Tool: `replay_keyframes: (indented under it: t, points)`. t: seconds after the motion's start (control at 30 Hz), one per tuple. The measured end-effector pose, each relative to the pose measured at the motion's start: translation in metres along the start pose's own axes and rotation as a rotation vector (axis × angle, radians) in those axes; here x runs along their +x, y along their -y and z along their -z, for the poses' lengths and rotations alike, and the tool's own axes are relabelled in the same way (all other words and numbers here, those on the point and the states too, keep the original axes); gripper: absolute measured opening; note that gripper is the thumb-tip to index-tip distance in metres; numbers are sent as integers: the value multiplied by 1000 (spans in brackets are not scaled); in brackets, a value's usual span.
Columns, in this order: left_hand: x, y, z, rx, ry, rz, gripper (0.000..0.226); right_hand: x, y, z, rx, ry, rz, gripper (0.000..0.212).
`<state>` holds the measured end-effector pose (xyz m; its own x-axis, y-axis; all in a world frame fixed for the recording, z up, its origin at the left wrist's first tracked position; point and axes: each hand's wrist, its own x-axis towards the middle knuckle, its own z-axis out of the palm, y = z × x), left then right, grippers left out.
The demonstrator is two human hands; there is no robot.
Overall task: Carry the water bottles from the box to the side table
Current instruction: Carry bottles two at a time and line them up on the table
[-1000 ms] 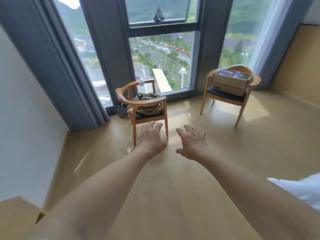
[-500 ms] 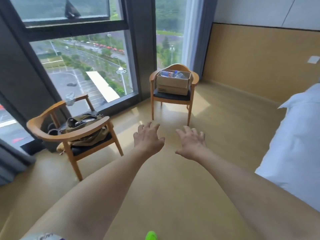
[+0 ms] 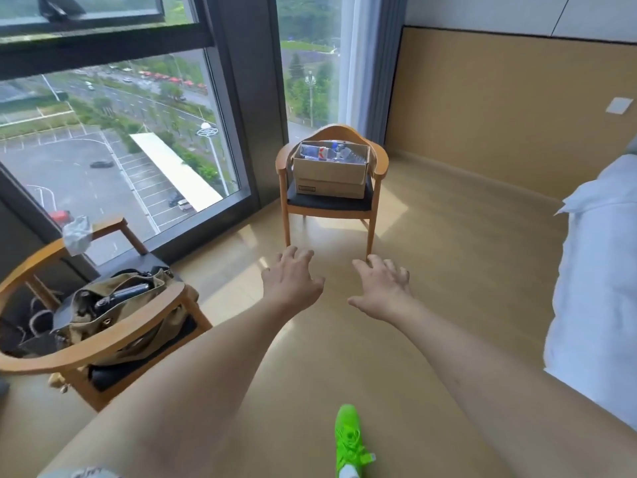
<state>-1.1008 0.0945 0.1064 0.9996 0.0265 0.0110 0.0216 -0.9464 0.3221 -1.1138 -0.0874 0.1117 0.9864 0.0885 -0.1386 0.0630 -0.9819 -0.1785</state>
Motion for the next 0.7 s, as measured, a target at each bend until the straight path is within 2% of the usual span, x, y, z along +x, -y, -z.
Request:
replay_keyframes:
  t: [0.27,0.5,0.7]
  points:
    - [203,7,-21,92,-24,16,64,207,-5,14,67,-5,24,58]
    - [364,4,-15,77,-18,27,63,362,-9,50,42,19,47,64]
    - [487,10,-37,85,33,0,61,476,-19,46,31,50,14,69]
